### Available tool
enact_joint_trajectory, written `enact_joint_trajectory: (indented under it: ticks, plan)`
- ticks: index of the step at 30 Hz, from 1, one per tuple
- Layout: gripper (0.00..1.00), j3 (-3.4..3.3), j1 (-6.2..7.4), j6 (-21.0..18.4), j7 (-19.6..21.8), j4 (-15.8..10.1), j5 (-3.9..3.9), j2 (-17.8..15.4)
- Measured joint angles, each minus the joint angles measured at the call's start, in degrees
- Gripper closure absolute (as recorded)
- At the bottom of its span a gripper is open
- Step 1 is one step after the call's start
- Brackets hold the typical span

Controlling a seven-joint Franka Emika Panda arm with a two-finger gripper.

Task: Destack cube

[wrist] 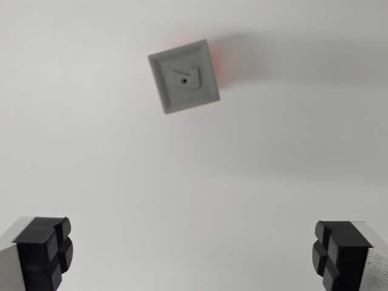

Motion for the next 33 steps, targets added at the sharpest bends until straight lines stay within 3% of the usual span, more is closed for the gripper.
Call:
enact_joint_trajectory:
  ticks: [11, 26, 33]
  plan:
    - [0.0, 0.22, 0.04, 3.82, -3.49, -0.4, 0.01, 3.13]
    - [0.0, 0.88, 0.01, 11.23, -10.68, -0.4, 0.01, 10.1]
    - [0.0, 0.99, 0.0, 14.11, -12.05, -0.33, 0.01, 12.81]
